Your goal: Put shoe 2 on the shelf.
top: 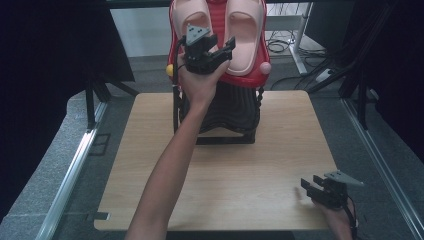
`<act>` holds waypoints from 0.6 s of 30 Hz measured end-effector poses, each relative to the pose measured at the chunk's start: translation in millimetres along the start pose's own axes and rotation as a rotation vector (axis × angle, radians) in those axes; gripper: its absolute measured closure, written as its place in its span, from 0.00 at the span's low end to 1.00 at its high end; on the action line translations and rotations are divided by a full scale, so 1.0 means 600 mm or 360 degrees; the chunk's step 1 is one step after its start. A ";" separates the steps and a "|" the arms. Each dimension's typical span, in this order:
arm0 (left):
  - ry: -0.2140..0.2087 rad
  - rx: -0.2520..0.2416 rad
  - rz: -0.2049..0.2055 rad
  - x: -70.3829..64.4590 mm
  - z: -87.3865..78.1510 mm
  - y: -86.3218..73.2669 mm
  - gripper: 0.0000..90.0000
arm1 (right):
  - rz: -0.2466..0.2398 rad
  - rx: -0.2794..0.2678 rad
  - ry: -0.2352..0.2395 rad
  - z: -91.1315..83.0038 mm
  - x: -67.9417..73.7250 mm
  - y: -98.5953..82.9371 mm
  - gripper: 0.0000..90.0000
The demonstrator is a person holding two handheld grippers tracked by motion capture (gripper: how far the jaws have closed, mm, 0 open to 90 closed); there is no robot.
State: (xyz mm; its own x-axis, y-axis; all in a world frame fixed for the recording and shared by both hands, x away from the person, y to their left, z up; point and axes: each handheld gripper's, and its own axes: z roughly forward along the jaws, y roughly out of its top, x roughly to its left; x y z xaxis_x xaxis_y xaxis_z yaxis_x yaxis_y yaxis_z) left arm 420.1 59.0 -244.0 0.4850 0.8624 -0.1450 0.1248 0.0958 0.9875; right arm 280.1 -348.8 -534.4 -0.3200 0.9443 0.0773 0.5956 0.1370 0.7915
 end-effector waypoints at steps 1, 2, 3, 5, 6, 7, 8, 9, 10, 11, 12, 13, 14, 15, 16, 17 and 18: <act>-0.0015 -0.0005 0.0009 0.002 -0.009 -0.002 0.49 | -0.0001 0.0002 0.0001 0.000 0.001 0.000 0.50; -0.0036 -0.0013 0.0008 0.004 -0.019 -0.005 0.49 | -0.0009 0.0003 -0.0001 0.001 0.001 0.001 0.50; -0.0049 -0.0014 0.0006 0.004 -0.024 -0.007 0.49 | -0.0005 0.0003 -0.0002 0.001 0.002 0.001 0.50; -0.0079 -0.0003 0.0023 0.008 -0.039 -0.012 0.49 | -0.0004 0.0003 -0.0002 0.001 0.002 0.001 0.50; -0.0102 0.0002 0.0010 0.010 -0.046 -0.016 0.49 | -0.0005 0.0003 -0.0002 0.002 0.002 0.001 0.50; -0.0122 0.0000 -0.0002 0.012 -0.053 -0.021 0.49 | -0.0005 0.0005 -0.0002 0.002 0.002 0.001 0.50; -0.0131 -0.0002 0.0005 0.014 -0.063 -0.027 0.49 | -0.0006 0.0004 -0.0001 0.002 0.002 0.001 0.50; -0.0135 0.0001 0.0016 0.016 -0.070 -0.031 0.49 | -0.0007 0.0008 0.0003 0.002 0.003 0.001 0.50; -0.0147 0.0000 0.0019 0.017 -0.081 -0.038 0.49 | -0.0007 0.0009 0.0003 0.002 0.003 0.001 0.50; -0.0154 0.0002 0.0027 0.019 -0.088 -0.042 0.49 | -0.0004 0.0005 0.0002 0.002 0.003 0.001 0.50; -0.0162 -0.0007 0.0028 0.022 -0.100 -0.049 0.49 | -0.0001 0.0003 0.0002 0.002 0.004 0.001 0.50; -0.0181 -0.0004 0.0024 0.025 -0.109 -0.054 0.49 | -0.0008 0.0004 0.0003 0.001 0.004 0.001 0.50; -0.0208 0.0005 0.0027 0.028 -0.119 -0.058 0.49 | -0.0012 0.0005 0.0003 0.001 0.005 0.001 0.50; -0.0212 0.0008 0.0040 0.030 -0.129 -0.063 0.48 | -0.0011 0.0004 0.0000 0.001 0.006 0.001 0.50; -0.0213 0.0008 0.0060 0.033 -0.139 -0.068 0.48 | -0.0009 0.0003 0.0000 0.001 0.007 0.002 0.50; -0.0221 0.0014 0.0076 0.035 -0.148 -0.073 0.48 | -0.0011 0.0002 -0.0002 0.001 0.007 0.003 0.50; -0.0228 0.0015 0.0077 0.037 -0.157 -0.078 0.48 | -0.0014 0.0005 0.0000 0.001 0.007 0.003 0.49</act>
State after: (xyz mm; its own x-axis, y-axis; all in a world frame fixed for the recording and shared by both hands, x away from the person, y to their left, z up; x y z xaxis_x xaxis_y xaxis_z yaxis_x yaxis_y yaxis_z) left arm 343.5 120.6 -287.6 0.6094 0.7859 -0.1050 0.1062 0.0503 0.9931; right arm 280.6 -344.4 -533.0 -0.3250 0.9431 0.0705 0.5952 0.1460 0.7902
